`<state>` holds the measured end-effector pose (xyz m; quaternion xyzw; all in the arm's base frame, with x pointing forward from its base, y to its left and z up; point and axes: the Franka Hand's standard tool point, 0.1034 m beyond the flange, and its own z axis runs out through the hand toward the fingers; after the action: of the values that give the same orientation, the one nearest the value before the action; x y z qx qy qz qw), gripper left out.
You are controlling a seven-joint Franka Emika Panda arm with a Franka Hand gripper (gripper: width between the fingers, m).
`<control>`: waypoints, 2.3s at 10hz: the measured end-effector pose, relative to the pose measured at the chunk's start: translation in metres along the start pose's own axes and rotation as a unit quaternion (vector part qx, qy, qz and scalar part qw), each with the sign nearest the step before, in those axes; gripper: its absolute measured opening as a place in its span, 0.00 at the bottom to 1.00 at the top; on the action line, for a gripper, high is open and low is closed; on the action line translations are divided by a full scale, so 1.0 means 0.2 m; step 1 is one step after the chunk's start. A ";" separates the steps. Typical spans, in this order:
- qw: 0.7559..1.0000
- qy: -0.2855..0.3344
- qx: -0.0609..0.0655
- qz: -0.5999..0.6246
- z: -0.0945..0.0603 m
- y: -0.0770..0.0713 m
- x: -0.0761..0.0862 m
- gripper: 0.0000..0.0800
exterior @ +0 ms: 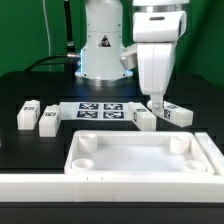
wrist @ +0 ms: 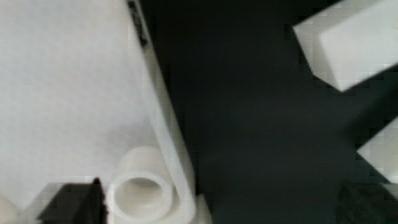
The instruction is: Assemble desk
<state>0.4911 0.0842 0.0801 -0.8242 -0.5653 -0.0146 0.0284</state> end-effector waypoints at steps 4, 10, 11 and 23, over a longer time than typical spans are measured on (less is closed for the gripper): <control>1.000 0.003 -0.002 0.028 0.02 -0.01 0.01 0.81; 0.941 0.002 -0.002 0.338 0.07 -0.25 0.15 0.81; 0.942 0.007 -0.005 0.336 0.08 -0.28 0.19 0.81; 0.927 -0.196 0.052 0.314 0.12 -0.48 0.21 0.81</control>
Offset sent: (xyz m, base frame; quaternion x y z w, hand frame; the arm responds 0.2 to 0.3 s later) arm 0.0000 0.0000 0.0000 0.0000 0.0000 0.0000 1.0000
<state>0.4167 0.1595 0.0613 -0.9434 -0.2718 0.1863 -0.0368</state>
